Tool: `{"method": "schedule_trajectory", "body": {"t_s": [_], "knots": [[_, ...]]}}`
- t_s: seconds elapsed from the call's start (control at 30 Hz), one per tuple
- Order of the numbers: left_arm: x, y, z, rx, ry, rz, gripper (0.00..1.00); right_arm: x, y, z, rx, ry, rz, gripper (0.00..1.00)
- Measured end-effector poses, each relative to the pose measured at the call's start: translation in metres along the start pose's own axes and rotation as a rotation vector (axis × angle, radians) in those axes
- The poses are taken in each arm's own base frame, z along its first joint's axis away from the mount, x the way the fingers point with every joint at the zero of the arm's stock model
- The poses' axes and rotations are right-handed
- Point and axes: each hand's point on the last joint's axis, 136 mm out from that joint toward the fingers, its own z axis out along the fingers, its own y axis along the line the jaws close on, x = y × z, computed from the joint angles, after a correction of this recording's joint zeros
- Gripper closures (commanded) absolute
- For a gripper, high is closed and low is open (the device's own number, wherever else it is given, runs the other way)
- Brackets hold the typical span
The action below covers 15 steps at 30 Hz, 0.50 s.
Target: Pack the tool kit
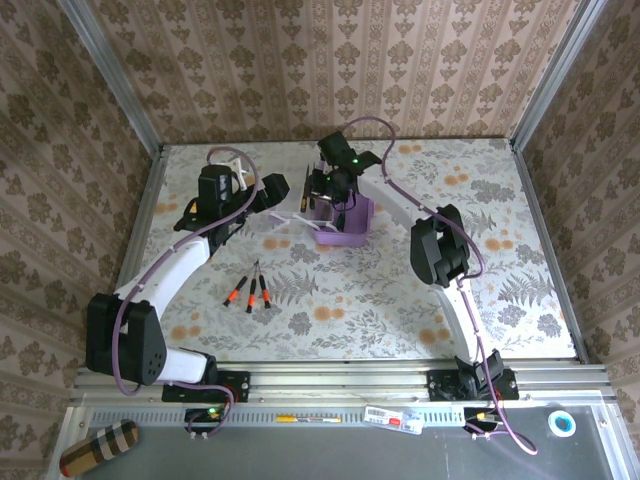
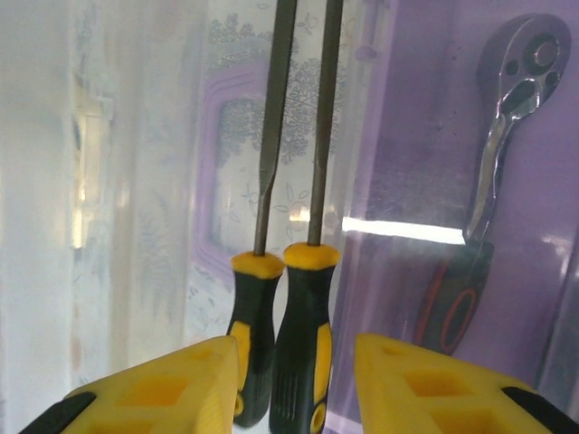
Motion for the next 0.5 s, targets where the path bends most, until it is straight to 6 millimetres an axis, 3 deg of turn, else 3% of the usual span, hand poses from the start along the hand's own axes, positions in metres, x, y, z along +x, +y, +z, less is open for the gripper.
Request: {"method": "schedule_trajectory", "body": {"t_s": [0.1, 0.3, 0.4, 0.5], "knots": [[0.0, 0.0, 0.0, 0.003, 0.002, 0.0, 0.0, -0.001, 0.007, -0.025, -0.015, -0.022, -0.017, 0.6], [0.001, -0.002, 0.001, 0.01, 0.008, -0.006, 0.0, 0.003, 0.015, -0.094, -0.053, -0.105, -0.058, 0.6], [0.003, -0.005, 0.001, 0.022, 0.01, -0.006, 0.0, 0.014, -0.001, -0.121, -0.042, -0.138, -0.059, 0.6], [0.008, -0.014, 0.003, 0.04, 0.022, 0.005, 0.0, 0.031, -0.039, -0.134, 0.016, -0.147, -0.043, 0.58]]}}
